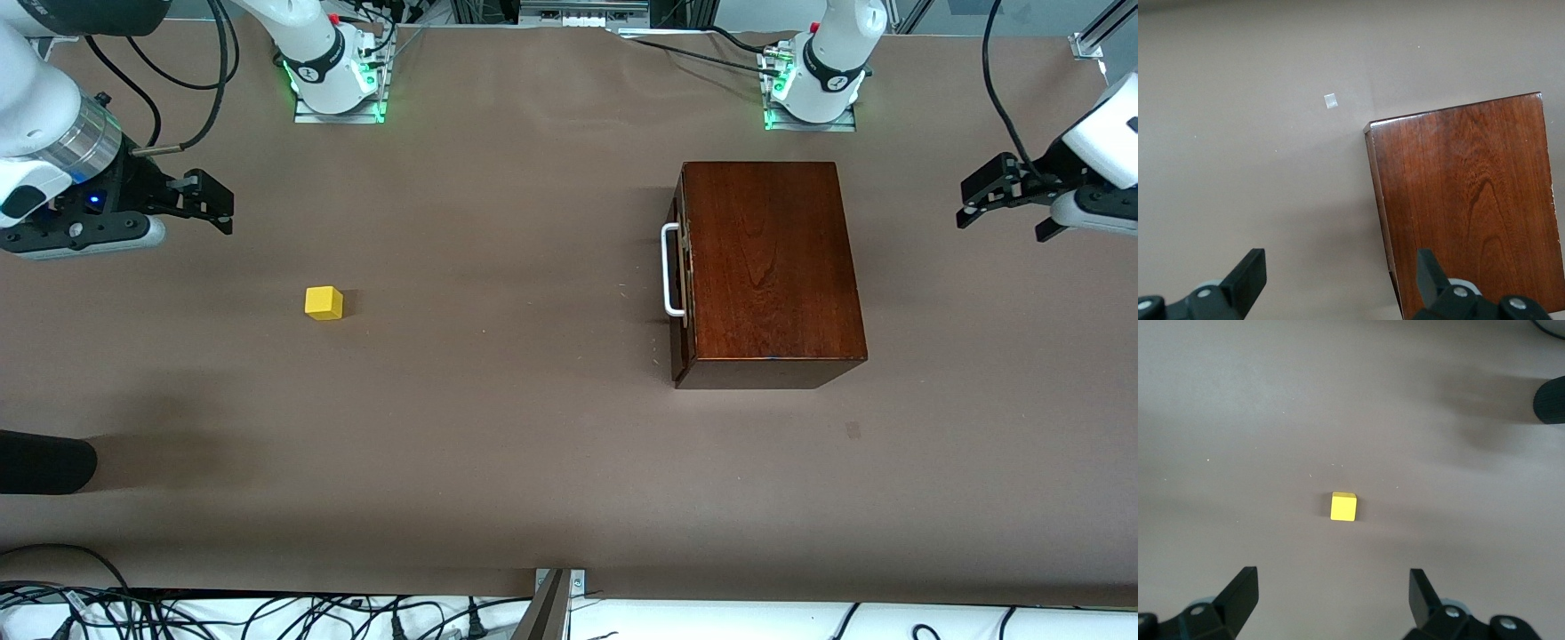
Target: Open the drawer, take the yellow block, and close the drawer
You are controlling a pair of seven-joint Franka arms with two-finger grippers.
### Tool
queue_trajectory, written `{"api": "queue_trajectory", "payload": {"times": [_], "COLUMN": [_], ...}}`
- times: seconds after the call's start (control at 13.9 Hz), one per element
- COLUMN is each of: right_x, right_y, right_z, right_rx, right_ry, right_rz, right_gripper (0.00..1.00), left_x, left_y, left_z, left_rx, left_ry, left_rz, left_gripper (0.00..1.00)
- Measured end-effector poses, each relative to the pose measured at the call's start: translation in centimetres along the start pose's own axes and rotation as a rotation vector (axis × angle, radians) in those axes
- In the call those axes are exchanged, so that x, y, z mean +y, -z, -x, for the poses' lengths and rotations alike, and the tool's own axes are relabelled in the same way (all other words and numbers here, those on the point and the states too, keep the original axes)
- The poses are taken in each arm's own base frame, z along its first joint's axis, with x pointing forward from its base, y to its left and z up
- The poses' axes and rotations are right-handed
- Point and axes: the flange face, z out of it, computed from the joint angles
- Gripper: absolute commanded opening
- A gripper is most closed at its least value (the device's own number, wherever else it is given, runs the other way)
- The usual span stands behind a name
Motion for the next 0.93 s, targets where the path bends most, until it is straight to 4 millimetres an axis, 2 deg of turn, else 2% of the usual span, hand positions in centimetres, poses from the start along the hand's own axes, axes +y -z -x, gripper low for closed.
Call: {"api": "queue_trajectory", "payload": {"times": [0.93], "right_x": [0.03], "right_y": [-0.49], "right_z": [0.1], "right_rx": [-0.027], "right_ry": [-0.001], "right_rz": [0.0], "right_gripper": [1.0], "left_x": [0.23], "left_y": [-0.92], "left_z": [-0.23], "left_rx": [-0.027], "left_ry": [0.066], "left_rz": [0.003], "left_gripper": [1.0]}}
